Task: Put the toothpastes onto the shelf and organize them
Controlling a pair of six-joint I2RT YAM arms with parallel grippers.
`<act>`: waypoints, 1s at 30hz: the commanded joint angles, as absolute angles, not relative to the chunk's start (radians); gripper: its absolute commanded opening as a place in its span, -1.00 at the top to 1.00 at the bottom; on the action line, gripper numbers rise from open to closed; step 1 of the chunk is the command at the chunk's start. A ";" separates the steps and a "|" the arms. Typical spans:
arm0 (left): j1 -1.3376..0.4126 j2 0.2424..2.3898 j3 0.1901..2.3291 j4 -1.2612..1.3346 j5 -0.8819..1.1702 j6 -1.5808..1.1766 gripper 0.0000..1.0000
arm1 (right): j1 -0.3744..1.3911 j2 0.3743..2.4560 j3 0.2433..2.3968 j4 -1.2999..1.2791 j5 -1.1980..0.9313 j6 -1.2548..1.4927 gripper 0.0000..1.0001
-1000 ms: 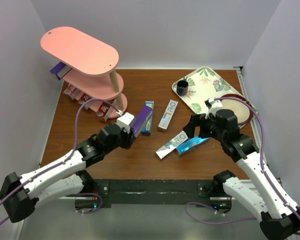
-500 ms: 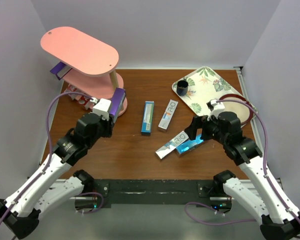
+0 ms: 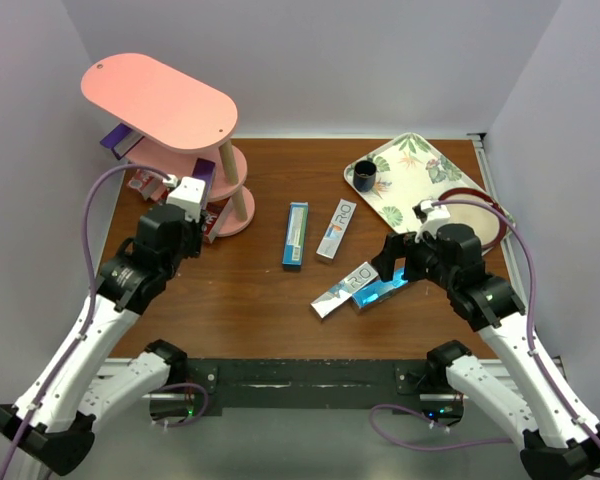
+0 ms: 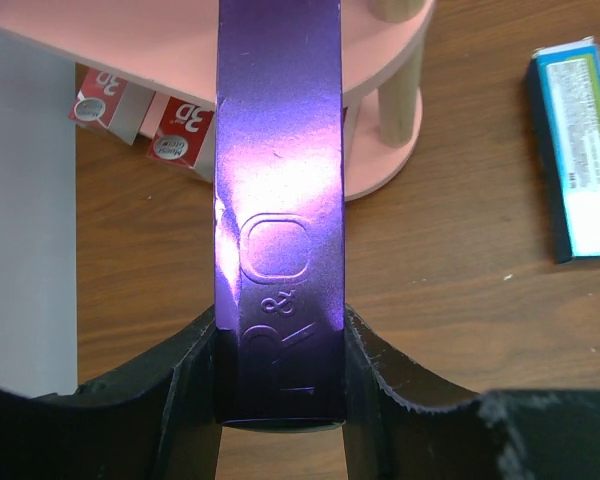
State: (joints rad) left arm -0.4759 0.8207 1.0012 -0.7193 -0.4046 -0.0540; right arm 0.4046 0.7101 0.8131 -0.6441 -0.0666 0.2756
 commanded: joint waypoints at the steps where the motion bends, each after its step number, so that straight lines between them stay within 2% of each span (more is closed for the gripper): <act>1: -0.333 0.873 1.057 -0.624 -0.292 0.057 0.83 | 0.400 0.696 0.847 -0.640 -0.074 0.253 -0.97; 5: -0.223 0.945 1.092 -0.552 -0.143 0.086 0.83 | 0.400 0.683 0.842 -0.640 -0.084 0.250 -0.97; 18: 0.020 1.143 1.247 -0.497 0.075 0.282 0.79 | 0.440 0.663 0.822 -0.624 -0.135 0.256 -0.97; 25: 0.121 1.155 1.158 -0.379 0.182 0.350 0.87 | 0.509 0.683 0.842 -0.653 -0.098 0.249 -0.97; 30: 0.213 1.172 1.117 -0.288 0.351 0.311 0.87 | 0.548 0.686 0.844 -0.663 -0.063 0.241 -0.97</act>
